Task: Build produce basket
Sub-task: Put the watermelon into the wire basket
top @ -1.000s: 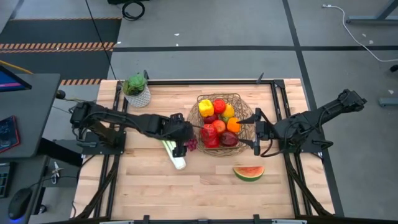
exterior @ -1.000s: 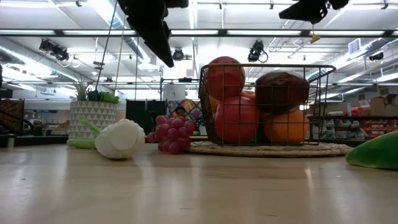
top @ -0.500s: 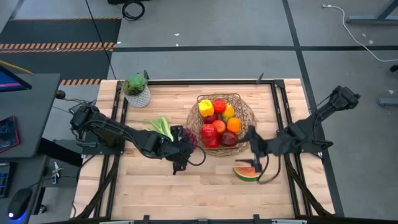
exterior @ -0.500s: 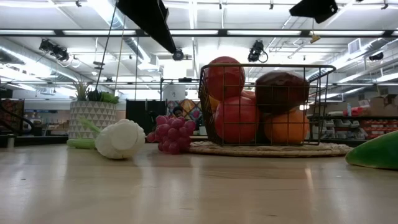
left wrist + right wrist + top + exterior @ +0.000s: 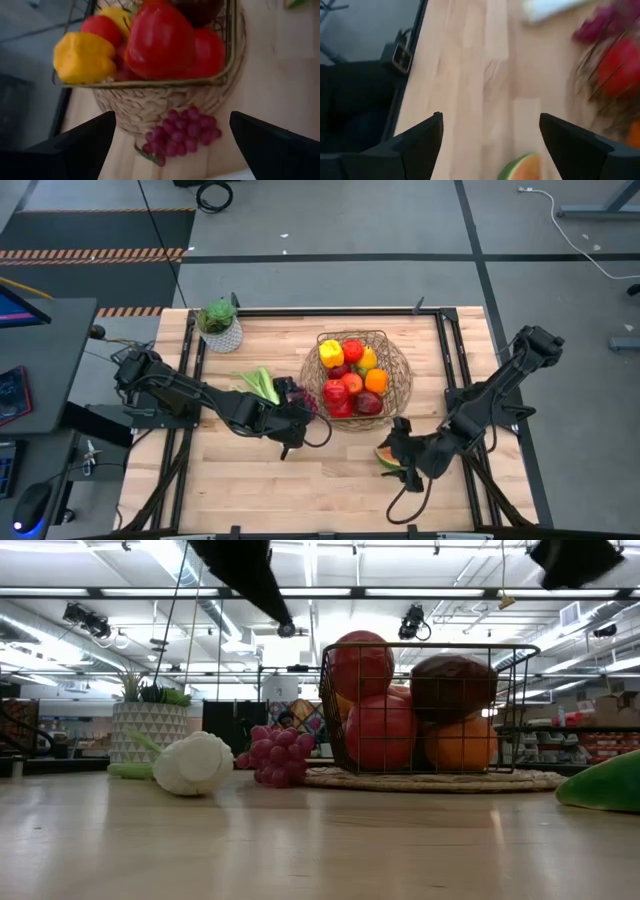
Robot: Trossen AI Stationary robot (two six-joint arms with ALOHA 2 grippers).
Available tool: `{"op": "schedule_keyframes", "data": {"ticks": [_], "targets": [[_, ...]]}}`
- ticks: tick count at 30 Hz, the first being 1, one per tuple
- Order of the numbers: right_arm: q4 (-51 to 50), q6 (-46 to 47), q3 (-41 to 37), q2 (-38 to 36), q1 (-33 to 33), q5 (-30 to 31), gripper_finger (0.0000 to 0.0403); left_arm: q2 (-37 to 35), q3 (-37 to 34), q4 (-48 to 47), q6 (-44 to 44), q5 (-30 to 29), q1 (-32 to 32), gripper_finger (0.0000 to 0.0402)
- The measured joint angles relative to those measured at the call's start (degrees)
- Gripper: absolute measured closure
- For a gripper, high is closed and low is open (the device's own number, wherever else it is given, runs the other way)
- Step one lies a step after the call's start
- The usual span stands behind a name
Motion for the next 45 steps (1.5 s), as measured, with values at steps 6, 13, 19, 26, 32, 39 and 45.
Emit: {"op": "schedule_keyframes", "data": {"ticks": [6, 13, 19, 26, 32, 39, 45], "targets": [[-7.13, 10.37, 0.0, 4.22, 0.42, -5.65, 0.007, 0.0, 0.0, 6.6, 9.57, -1.16, 0.31, 0.0002], [-16.59, 13.45, 0.0, 9.59, -1.77, -14.02, 0.0073, 0.0, 0.0, 13.58, 16.16, -1.16, 2.1, 0.0002], [-18.28, 14.3, 0.0, 12.31, -2.49, -19.55, 0.0073, 0.0, 0.0, 11.48, 11.74, -1.16, 3.49, 0.0002], [-18.1, 14.8, -0.02, 16.77, -1.77, -17.81, 0.0073, 0.0, 0.0, 11.34, 10.54, -1.14, 3.61, 0.0002], [-18.68, 14.95, 0.28, 20.2, -0.96, -17.04, 0.0075, 0.0, 0.0, 11.21, 10.54, -1.11, 3.54, 0.0002], [-19.42, 16.65, -0.04, 18.98, -0.92, -17.1, 0.0101, 0.0, 0.0, 11.22, 11.92, -1.11, 3.54, 0.0002], [-21.25, 17.15, -0.01, 18.77, -0.81, -18.37, 0.0126, -0.14, 0.0, 9.48, 12.12, -1.1, 3.52, 0.0002]]}}
